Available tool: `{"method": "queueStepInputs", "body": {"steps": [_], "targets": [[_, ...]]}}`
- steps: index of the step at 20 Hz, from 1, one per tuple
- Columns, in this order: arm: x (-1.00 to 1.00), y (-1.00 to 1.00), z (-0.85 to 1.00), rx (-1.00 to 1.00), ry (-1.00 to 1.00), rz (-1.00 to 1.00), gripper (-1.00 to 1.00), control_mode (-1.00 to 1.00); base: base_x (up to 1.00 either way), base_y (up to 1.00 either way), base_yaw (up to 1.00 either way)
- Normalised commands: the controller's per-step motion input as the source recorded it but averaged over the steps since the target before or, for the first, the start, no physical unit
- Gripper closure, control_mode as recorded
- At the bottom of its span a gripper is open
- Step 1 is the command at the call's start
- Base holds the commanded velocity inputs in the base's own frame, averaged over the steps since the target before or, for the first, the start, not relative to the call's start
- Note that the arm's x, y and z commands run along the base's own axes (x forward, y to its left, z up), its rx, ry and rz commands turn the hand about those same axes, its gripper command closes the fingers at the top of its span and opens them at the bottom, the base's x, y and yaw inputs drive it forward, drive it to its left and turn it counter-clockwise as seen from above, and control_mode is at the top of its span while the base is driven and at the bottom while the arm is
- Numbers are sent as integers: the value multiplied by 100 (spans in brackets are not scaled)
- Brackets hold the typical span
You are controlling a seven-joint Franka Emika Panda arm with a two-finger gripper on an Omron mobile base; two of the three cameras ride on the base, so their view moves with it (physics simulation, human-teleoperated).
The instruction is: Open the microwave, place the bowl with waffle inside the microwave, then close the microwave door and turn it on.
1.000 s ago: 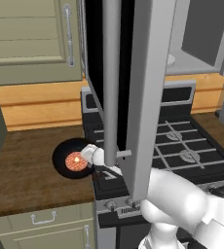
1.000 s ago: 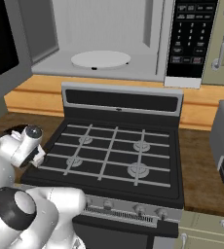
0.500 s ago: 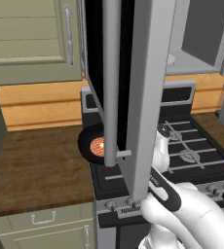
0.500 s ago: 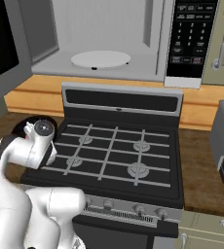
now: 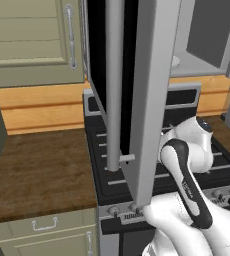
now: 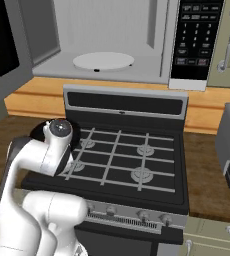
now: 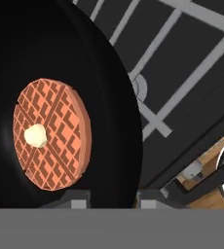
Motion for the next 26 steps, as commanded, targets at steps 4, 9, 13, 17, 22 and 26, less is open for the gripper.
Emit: {"method": "queueStepInputs", "body": {"steps": [4, 9, 13, 17, 22, 26], "targets": [[-37, -95, 75, 0, 17, -9, 100, -100, 0, 0, 0], [-55, -87, 77, 0, 11, -6, 100, -100, 0, 0, 0], [-64, -63, 84, 0, 4, -8, 100, -100, 0, 0, 0], [-47, -25, 86, 0, -1, -3, 100, -100, 0, 0, 0], [-40, -11, 86, 0, -9, 0, 100, -100, 0, 0, 0], [-33, -3, 90, 0, -7, -3, 100, -100, 0, 0, 0]]}}
